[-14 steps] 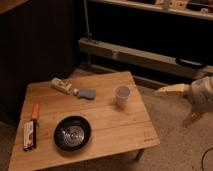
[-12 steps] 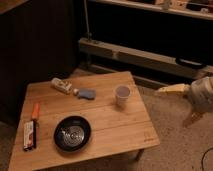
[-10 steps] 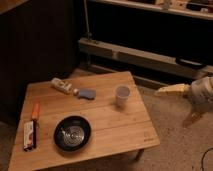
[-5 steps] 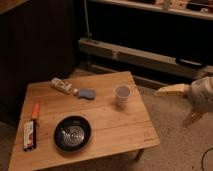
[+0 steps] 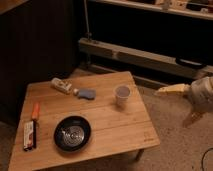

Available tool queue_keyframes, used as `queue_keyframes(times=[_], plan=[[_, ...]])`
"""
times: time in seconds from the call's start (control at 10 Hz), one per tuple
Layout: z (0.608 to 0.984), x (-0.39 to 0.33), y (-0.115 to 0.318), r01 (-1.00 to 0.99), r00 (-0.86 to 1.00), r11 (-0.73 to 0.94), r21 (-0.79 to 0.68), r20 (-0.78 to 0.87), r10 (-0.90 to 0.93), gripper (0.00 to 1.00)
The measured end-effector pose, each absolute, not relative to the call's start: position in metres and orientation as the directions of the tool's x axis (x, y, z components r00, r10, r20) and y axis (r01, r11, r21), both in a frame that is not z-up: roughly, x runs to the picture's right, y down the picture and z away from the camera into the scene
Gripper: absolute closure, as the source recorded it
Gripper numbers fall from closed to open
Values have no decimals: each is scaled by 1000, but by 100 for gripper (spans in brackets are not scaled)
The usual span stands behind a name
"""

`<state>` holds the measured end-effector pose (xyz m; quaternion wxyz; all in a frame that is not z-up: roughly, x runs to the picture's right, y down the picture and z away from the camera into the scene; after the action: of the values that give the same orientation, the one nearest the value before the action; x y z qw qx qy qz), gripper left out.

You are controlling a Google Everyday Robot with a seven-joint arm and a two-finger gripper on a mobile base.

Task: Place the ceramic cup in the ceramic bowl

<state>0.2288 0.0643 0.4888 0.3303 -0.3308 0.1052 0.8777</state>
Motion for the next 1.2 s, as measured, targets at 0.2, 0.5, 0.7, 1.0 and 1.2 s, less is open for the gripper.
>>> queue_keyframes(times=[0.2,0.5,0.7,1.0,1.2], plan=[[494,232,60,-627,-573,-778,-46,-649,500,20],[507,232,47,-602,-574,-795,-79,-649,499,20],[514,227,27,-591,-576,-799,-113,-635,515,20],[537,198,5,-618,-554,-768,-168,-599,578,20],[561,179,-8,-627,-540,-757,-185,-598,593,20]])
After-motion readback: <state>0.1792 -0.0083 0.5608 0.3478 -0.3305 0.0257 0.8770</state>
